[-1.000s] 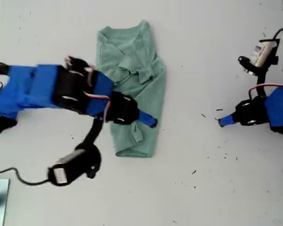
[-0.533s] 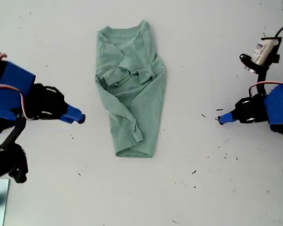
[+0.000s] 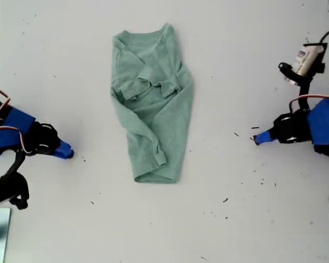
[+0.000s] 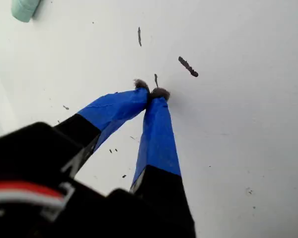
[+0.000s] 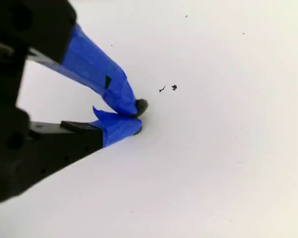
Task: Fold t shirt
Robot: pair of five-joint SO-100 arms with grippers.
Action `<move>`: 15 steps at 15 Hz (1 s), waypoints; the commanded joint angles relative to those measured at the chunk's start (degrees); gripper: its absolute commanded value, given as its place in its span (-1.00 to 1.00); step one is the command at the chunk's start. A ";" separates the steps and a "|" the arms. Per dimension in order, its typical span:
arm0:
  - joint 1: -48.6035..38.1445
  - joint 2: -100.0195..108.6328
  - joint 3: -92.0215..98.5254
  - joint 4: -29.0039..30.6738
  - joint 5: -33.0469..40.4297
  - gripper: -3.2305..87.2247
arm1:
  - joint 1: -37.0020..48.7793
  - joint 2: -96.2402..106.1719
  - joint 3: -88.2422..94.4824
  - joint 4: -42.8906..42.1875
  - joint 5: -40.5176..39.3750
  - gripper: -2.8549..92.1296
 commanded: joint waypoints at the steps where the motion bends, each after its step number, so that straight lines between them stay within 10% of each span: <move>1: -0.26 -1.05 -3.25 0.35 -0.88 -0.93 | 0.26 0.62 1.67 0.18 0.26 -0.90; 5: -1.67 -43.59 -61.96 26.10 7.38 -0.93 | -1.41 -32.43 -34.45 0.70 -0.09 -0.90; 11: -7.91 -74.71 -111.62 38.50 25.58 -0.93 | -2.11 -104.85 -114.43 15.29 -16.79 -0.89; 13: -8.09 -74.44 -114.43 38.41 27.60 -0.34 | -2.37 -111.80 -123.49 15.21 -17.84 -0.28; 15: -8.96 -74.79 -113.91 39.38 28.21 -0.20 | -1.76 -112.68 -125.42 16.87 -17.49 -0.28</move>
